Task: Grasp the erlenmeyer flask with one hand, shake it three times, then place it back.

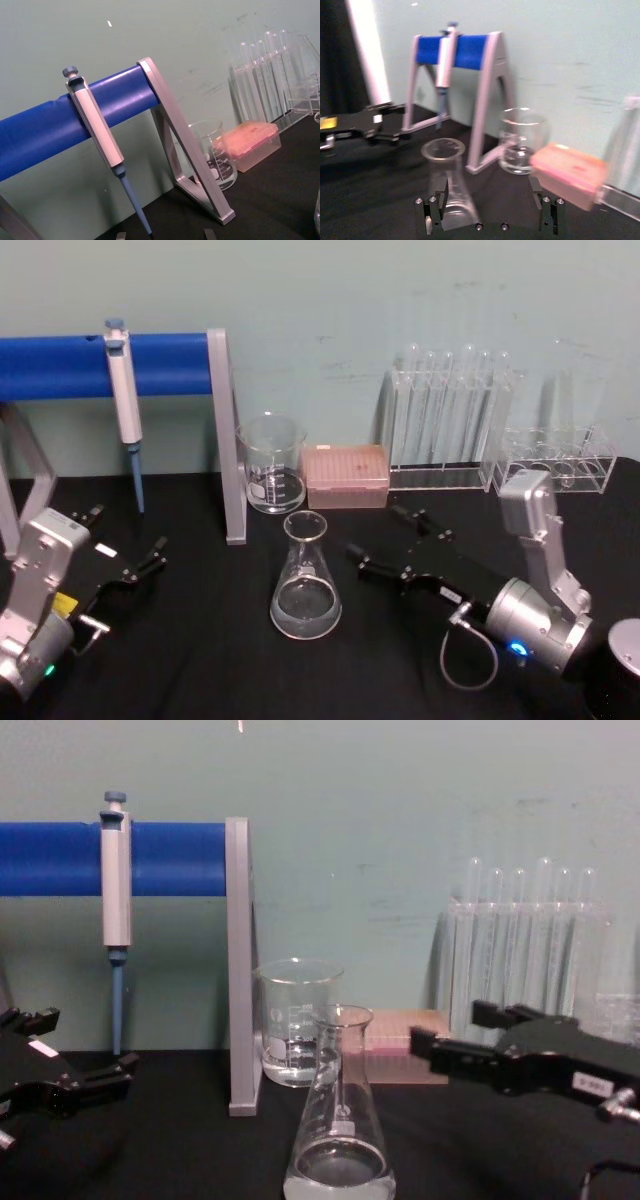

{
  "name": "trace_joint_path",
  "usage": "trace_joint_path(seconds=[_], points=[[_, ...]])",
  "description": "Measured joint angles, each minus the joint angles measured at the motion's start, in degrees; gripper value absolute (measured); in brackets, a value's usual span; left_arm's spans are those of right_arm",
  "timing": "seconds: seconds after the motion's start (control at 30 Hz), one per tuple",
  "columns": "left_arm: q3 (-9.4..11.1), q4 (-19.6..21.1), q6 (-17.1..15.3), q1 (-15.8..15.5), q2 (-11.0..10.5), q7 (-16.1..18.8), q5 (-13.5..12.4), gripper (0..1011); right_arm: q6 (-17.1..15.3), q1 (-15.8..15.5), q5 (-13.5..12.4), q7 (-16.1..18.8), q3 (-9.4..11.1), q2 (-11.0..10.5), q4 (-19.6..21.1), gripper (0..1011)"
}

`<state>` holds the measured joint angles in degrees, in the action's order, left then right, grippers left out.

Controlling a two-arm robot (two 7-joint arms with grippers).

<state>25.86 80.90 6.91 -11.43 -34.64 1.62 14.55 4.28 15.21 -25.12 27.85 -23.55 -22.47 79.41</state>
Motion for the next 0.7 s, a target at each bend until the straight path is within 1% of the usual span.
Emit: trace_joint_path(seconds=[0.13, 0.17, 0.23, 0.37, 0.47, 0.67, 0.7], points=[[0.0, 0.0, 0.0, 0.0, 0.0, 0.0, 0.0, 1001, 1.1, -1.3, 1.0, -3.3, 1.7, 0.5, 0.7, 1003], [0.0, 0.0, 0.0, 0.0, 0.0, 0.0, 0.0, 1001, 1.6, -1.8, 1.5, -4.9, 2.5, 0.9, 0.9, 1003], [0.0, 0.0, 0.0, 0.0, 0.0, 0.0, 0.0, 1001, 2.2, -2.4, 2.1, -6.7, 3.5, 1.5, 0.9, 1003], [0.0, 0.0, 0.0, 0.0, 0.0, 0.0, 0.0, 1001, 2.8, -2.9, 3.2, -9.4, 4.9, 2.6, 0.8, 1003], [0.0, 0.0, 0.0, 0.0, 0.0, 0.0, 0.0, 1001, 2.7, -3.0, 3.8, -10.8, 5.7, 3.5, 0.3, 1003], [0.0, 0.0, 0.0, 0.0, 0.0, 0.0, 0.0, 1001, 1.7, -2.9, 4.5, -12.4, 6.9, 5.0, -0.8, 1003], [0.0, 0.0, 0.0, 0.0, 0.0, 0.0, 0.0, 1001, 1.7, -2.9, 4.5, -12.4, 6.9, 5.0, -0.8, 1003]])
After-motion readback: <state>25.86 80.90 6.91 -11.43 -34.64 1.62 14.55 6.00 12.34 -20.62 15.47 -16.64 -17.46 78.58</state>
